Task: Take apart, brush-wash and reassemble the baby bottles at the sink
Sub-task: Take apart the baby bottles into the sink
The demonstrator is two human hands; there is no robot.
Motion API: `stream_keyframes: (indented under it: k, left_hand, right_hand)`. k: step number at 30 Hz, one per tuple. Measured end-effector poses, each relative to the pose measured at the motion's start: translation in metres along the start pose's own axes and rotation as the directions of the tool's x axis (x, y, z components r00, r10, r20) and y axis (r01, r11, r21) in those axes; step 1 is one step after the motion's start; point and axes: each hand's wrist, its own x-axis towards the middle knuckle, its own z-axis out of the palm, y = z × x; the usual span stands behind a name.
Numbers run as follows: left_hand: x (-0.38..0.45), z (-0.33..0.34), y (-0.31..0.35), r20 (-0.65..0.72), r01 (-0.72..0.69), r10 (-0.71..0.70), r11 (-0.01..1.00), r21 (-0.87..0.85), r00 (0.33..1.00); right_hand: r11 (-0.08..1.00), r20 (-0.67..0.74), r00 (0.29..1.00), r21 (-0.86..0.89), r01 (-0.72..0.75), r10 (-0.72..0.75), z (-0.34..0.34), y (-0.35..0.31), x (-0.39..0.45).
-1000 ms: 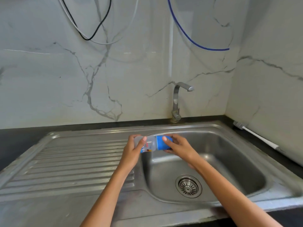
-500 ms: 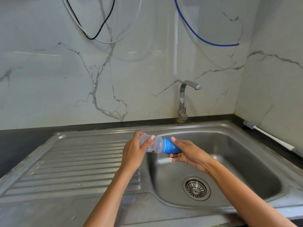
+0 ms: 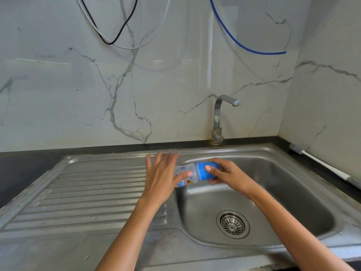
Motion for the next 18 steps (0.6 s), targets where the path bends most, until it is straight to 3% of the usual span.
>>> stream_keyframes:
  k: [4, 11, 18]
  left_hand:
    - [0.001, 0.0, 0.019, 0.043, -0.218, 0.215, 0.97, 0.102, 0.976]
    - [0.003, 0.0, 0.032, 0.015, -0.238, 0.238, 0.963, 0.125, 0.971]
    - [0.008, -0.003, 0.031, 0.01, -0.282, 0.282, 0.958, 0.058, 0.959]
  right_hand:
    - [1.0, 0.019, 1.0, -0.021, -0.012, 0.013, 0.002, -0.007, -0.002]
    - [0.995, -0.043, 0.998, 0.086, -0.046, 0.05, 0.015, -0.011, -0.005]
    - [0.991, 0.087, 0.996, 0.133, 0.013, -0.025, -0.006, -0.008, -0.007]
